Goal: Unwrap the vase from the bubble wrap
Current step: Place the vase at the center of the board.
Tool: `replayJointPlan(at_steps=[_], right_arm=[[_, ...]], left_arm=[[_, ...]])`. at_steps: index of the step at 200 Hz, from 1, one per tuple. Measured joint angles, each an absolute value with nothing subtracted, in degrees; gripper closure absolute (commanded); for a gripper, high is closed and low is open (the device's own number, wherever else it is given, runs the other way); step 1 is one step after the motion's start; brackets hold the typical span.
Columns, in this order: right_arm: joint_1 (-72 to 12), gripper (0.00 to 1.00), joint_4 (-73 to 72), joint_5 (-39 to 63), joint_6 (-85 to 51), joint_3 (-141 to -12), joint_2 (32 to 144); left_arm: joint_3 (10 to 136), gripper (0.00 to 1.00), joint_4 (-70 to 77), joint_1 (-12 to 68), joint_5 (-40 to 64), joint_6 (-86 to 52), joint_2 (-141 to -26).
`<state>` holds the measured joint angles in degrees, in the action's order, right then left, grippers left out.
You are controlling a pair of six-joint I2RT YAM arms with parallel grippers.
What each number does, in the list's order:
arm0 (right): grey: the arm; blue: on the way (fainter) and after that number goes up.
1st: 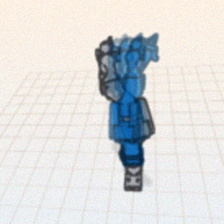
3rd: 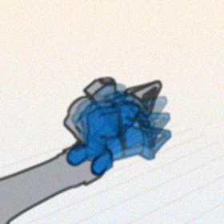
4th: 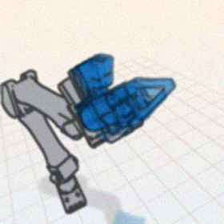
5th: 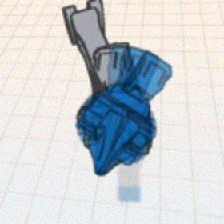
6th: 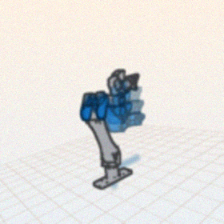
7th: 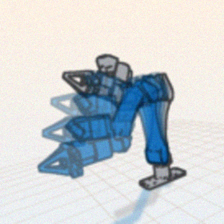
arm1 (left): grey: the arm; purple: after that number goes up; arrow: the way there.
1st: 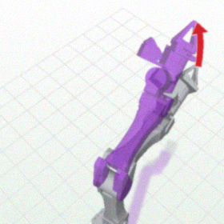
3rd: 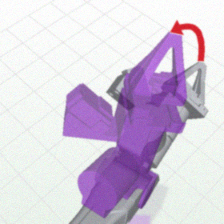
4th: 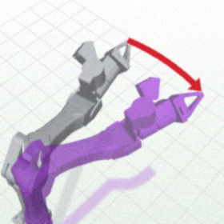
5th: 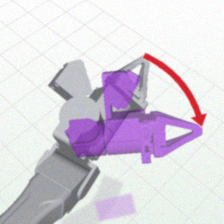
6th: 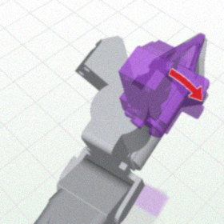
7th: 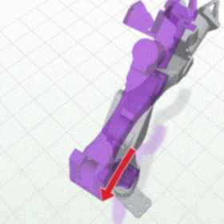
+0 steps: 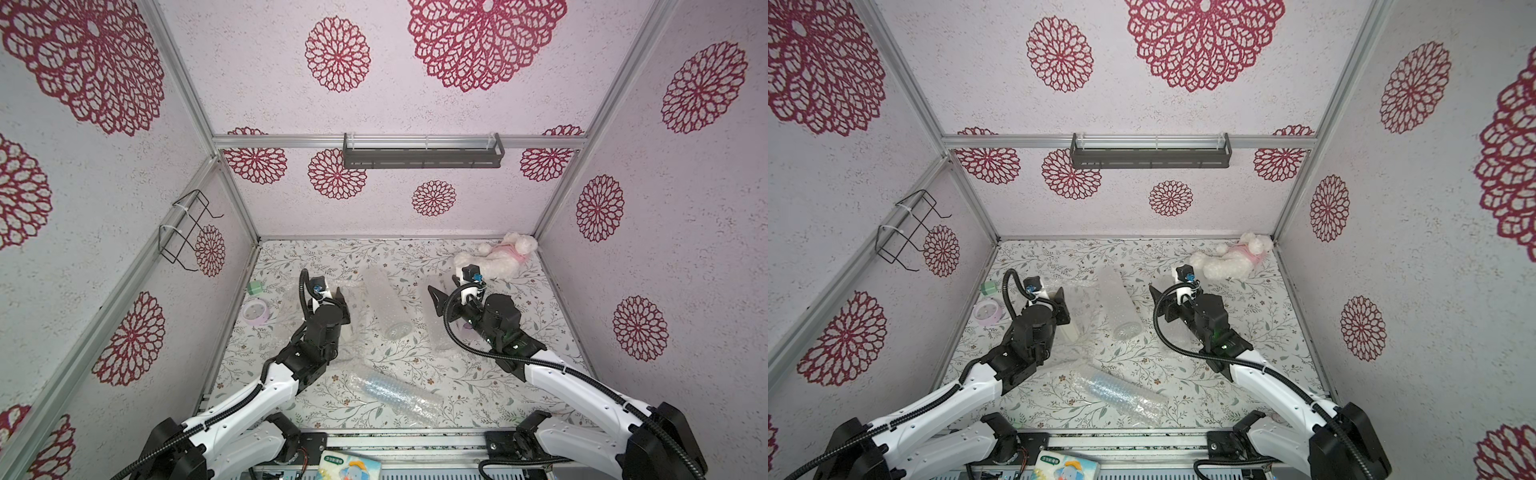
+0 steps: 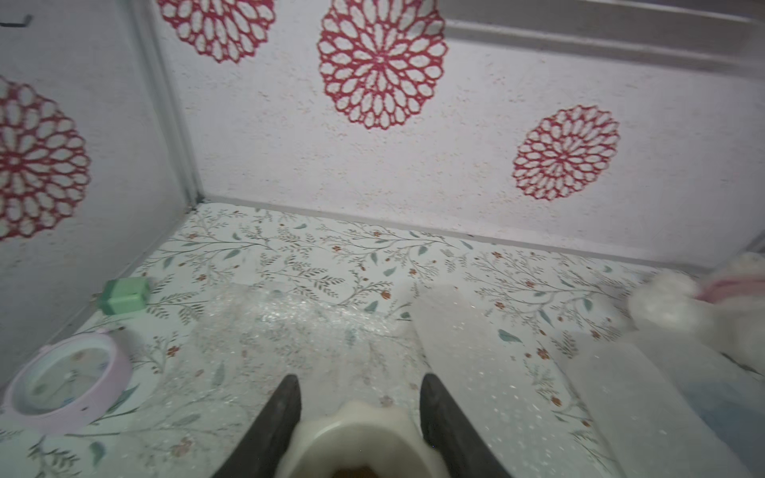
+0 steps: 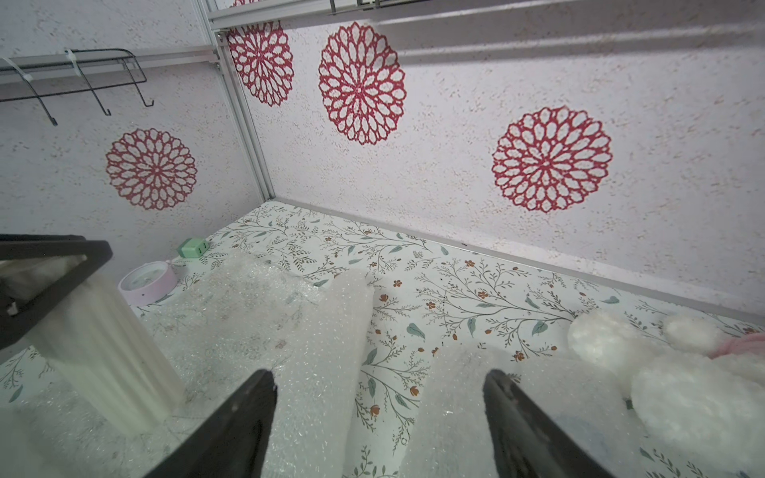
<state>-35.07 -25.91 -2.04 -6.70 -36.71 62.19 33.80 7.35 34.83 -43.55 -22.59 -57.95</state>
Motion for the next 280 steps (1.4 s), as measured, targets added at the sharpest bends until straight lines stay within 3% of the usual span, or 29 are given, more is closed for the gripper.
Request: replayJointPlan(at_steps=[61, 150, 198, 224, 251, 280], right_arm=[[-35.2, 0.19, -26.3, -0.1, -7.1, -36.7, 63.9], [-36.1, 0.19, -24.7, 3.0, -7.1, -44.4, 70.8], [-36.3, 0.19, -23.0, 4.9, -7.1, -49.4, 75.0], [-36.7, 0.19, -22.5, 5.5, -7.1, -51.3, 77.6], [-37.4, 0.19, -21.3, 5.9, -7.1, -53.0, 79.0], [-37.8, 0.19, -21.0, 5.9, -7.0, -53.7, 79.1]], left_arm=[[34.3, 0.71, -4.1, 24.9, -60.0, -30.8, -57.5], [37.0, 0.70, -24.5, 19.2, -81.6, -50.9, -57.2], [40.8, 0.69, -44.2, 14.9, -84.7, -72.0, -62.5], [43.8, 0.74, -55.9, 12.5, -84.6, -86.0, -68.6], [48.3, 0.72, -74.9, 11.6, -83.4, -102.8, -76.4], [49.3, 0.69, -84.6, 11.9, -83.4, -112.1, -82.5]])
